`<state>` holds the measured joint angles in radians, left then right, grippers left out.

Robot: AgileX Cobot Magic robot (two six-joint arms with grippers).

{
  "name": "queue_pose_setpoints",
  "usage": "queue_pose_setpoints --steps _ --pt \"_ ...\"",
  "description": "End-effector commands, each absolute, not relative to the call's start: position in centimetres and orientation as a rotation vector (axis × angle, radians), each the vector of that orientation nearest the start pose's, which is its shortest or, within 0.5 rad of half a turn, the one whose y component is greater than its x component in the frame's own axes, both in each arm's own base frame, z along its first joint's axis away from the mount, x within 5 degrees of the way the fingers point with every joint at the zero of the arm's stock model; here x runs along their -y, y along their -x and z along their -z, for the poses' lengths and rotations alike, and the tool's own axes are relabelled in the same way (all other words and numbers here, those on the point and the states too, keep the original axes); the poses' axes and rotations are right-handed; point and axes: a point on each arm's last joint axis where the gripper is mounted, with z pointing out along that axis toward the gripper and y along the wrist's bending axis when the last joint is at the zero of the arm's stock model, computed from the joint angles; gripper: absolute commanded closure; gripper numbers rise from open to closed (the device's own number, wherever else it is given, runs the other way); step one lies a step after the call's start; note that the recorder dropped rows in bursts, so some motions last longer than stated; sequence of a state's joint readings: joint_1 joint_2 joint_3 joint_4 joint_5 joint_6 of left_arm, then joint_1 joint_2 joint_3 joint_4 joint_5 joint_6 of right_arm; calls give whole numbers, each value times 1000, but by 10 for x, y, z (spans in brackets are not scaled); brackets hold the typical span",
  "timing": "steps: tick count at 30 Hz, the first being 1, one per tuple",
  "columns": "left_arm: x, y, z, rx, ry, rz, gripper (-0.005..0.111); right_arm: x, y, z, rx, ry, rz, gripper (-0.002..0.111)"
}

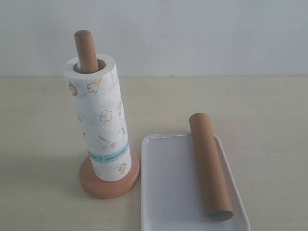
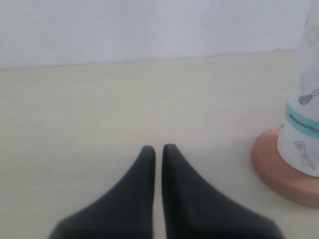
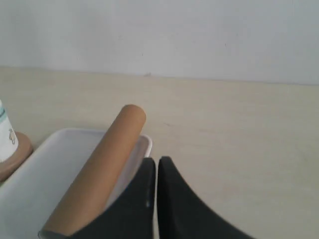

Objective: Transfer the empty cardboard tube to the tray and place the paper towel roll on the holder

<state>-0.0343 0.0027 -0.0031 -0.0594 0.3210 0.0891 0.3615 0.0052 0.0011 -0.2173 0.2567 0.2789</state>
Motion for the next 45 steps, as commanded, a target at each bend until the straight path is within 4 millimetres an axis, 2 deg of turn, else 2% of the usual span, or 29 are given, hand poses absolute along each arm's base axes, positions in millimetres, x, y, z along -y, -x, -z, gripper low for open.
queue_pose_setpoints --steps 1,11,16,24,45 --pt "3 -54 -185 -1798 -69 17 103 -14 -52 -183 -1814 232 -245 107" --pt "3 -54 -185 -1798 -69 17 103 -14 -52 -182 -1831 170 -292 107" --pt "3 -54 -185 -1798 -69 17 103 -12 -52 -181 -1835 169 -257 107" --pt "3 -54 -185 -1798 -69 17 103 4 -53 -181 -1830 -158 -79 107" --pt "3 -54 -185 -1798 -69 17 103 4 -53 -181 -1829 -168 -76 107"
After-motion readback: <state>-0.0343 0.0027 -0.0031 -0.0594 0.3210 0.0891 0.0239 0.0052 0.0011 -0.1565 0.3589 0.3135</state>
